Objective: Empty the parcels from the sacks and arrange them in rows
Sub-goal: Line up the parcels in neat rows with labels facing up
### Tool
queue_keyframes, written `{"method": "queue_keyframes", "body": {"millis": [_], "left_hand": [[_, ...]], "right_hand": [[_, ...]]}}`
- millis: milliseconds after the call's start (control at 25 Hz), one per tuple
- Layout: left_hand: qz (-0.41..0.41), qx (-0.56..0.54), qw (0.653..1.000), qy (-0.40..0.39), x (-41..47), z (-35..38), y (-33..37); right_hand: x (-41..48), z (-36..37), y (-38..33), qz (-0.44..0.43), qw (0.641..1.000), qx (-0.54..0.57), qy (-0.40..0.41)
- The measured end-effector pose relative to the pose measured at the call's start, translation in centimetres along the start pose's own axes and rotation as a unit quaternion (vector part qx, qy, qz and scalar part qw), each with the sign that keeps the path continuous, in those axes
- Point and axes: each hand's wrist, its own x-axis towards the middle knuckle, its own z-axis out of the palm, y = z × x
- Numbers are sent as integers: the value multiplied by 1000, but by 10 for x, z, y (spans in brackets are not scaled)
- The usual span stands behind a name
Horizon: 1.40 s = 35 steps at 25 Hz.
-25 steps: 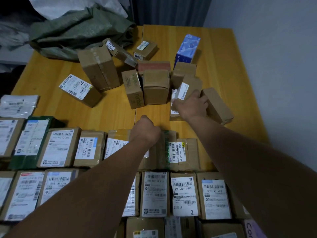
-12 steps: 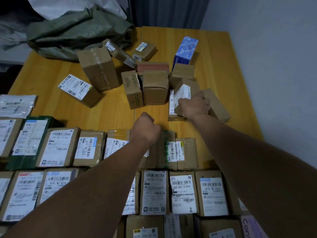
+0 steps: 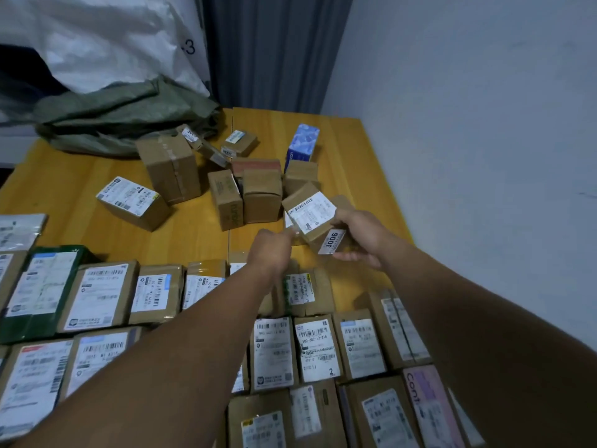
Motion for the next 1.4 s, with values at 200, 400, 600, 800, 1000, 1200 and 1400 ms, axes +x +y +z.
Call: {"method": "queue_keyframes", "body": {"millis": [200, 400, 600, 800, 1000, 1200, 1400], "left_hand": [[-32, -90, 982, -166, -46, 14, 5], [-24, -120, 972, -200, -61, 31, 2], [2, -95, 983, -155, -63, 61, 3], [1, -56, 993, -106, -51, 115, -3], [-8, -37, 997, -69, -36, 175, 0], [-19, -18, 998, -55, -20, 207, 0], [62, 222, 973, 5, 2, 213, 5]], "right_hand": [[-57, -12, 1, -16, 999, 26, -32], [-83, -31, 9, -19, 998, 50, -36], [-73, -64, 17, -32, 999, -32, 5], [-38, -117, 21, -34, 999, -26, 25], [2, -163, 28, -32, 996, -87, -1], [35, -191, 32, -35, 993, -114, 6], [50, -207, 26, -174, 918, -357, -5]]}}
